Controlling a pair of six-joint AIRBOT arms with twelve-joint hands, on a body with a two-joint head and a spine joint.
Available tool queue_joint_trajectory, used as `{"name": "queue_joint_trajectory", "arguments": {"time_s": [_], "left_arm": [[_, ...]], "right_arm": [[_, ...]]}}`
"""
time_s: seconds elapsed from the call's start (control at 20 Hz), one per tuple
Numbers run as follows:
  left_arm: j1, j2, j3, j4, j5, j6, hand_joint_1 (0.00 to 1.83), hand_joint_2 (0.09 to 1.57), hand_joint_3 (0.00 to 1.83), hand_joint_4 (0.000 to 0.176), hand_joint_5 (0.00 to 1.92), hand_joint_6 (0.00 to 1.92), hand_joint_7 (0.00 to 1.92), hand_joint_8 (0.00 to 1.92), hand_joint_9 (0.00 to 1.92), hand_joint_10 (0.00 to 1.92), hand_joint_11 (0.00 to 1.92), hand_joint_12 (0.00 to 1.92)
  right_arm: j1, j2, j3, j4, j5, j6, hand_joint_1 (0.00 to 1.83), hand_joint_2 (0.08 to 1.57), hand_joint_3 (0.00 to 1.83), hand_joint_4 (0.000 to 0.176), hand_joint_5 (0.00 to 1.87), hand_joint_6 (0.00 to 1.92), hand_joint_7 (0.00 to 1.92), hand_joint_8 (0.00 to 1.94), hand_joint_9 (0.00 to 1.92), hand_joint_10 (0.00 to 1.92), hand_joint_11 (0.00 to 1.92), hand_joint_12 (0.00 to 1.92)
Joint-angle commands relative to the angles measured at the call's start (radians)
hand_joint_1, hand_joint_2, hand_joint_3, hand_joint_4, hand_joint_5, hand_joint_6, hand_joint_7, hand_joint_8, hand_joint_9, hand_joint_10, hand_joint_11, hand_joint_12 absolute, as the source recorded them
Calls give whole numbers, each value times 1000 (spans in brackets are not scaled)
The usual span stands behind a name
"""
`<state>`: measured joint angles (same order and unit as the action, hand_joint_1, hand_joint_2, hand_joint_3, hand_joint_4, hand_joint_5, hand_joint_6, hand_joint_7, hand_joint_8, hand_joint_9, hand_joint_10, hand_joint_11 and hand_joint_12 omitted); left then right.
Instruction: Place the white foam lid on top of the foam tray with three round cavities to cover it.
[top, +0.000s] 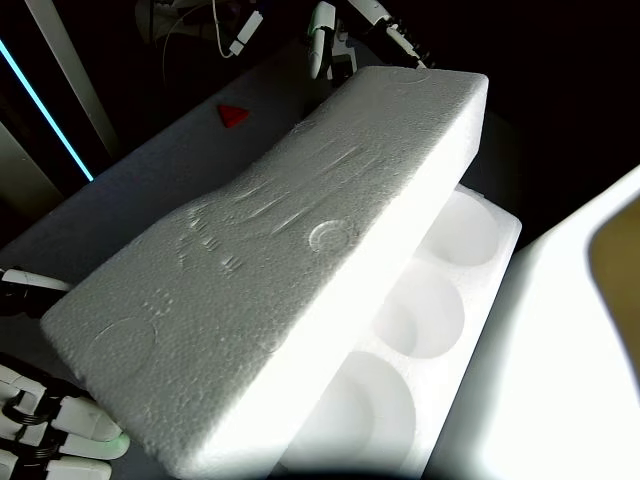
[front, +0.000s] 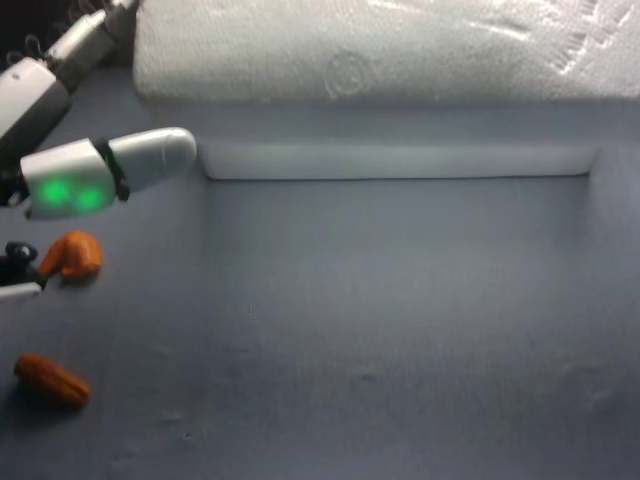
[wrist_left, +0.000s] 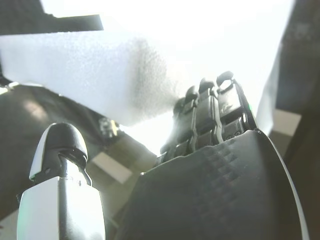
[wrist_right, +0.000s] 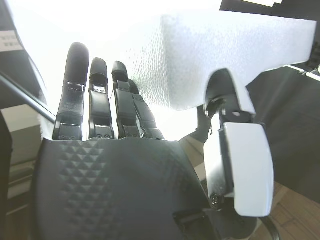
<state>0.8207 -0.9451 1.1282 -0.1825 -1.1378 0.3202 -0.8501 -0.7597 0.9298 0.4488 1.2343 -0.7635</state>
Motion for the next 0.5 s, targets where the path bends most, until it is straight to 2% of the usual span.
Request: {"name": "queue_joint_trajectory", "arguments": {"time_s": [0.0, 0.05, 0.1, 0.15, 0.2, 0.25, 0.3, 0.35, 0.4, 0.45], "left_arm": [[-18, -15, -4, 99, -116, -3, 473, 1063, 0, 0, 93, 16, 0, 0, 0, 0, 32, 19], [-28, -20, 3, 98, -112, 0, 480, 1045, 18, 0, 99, 6, 0, 0, 0, 0, 6, 230], [-41, -25, 12, 97, -107, 0, 466, 1051, 11, 0, 98, 3, 0, 0, 0, 0, 0, 496], [-54, -31, 20, 97, -102, 0, 473, 1047, 4, 0, 105, 3, 11, 1, 0, 0, 0, 675], [-65, -37, 30, 97, -94, 0, 477, 1037, 0, 0, 110, 5, 8, 0, 0, 0, 0, 708], [-79, -44, 44, 97, -82, 0, 489, 1031, 0, 0, 131, 9, 9, 0, 2, 1, 0, 882], [-94, -52, 58, 96, -66, -1, 512, 1031, 0, 0, 181, 21, 42, 6, 40, 18, 0, 1157], [-106, -60, 70, 96, -53, -2, 536, 1032, 0, 5, 194, 19, 51, 4, 39, 19, 0, 1290], [-115, -68, 83, 95, -36, -6, 600, 1033, 0, 0, 210, 24, 67, 9, 38, 19, 0, 1321], [-123, -79, 102, 92, -23, -15, 619, 1044, 2, 0, 197, 13, 56, 2, 25, 15, 0, 1286]], "right_arm": [[22, -6, 0, -120, 93, -4, 424, 1181, 0, 0, 0, 286, 150, 14, 0, 402, 0, 1723], [42, -15, 9, -121, 74, -14, 415, 1183, 0, 0, 0, 300, 172, 20, 0, 510, 0, 1727], [65, -25, 24, -122, 52, -16, 427, 1205, 6, 0, 0, 247, 167, 16, 0, 612, 0, 1664], [84, -33, 36, -125, 31, -17, 447, 1225, 11, 0, 0, 206, 183, 23, 0, 696, 0, 1651], [104, -42, 51, -128, 8, -18, 482, 1229, 9, 0, 0, 210, 187, 24, 0, 714, 0, 1624], [131, -54, 68, -131, -22, -19, 521, 1239, 9, 0, 0, 163, 149, 7, 0, 662, 0, 1629], [160, -68, 91, -137, -57, -20, 549, 1244, 7, 0, 0, 128, 127, 5, 0, 641, 0, 1687], [181, -76, 103, -142, -83, -21, 583, 1239, 3, 0, 0, 124, 122, 4, 0, 632, 0, 1698], [202, -87, 116, -143, -107, -26, 597, 1239, 2, 0, 0, 115, 112, 3, 0, 586, 0, 1690], [218, -99, 133, -143, -134, -26, 578, 1234, 0, 0, 0, 113, 78, 3, 0, 436, 0, 1621]]}}
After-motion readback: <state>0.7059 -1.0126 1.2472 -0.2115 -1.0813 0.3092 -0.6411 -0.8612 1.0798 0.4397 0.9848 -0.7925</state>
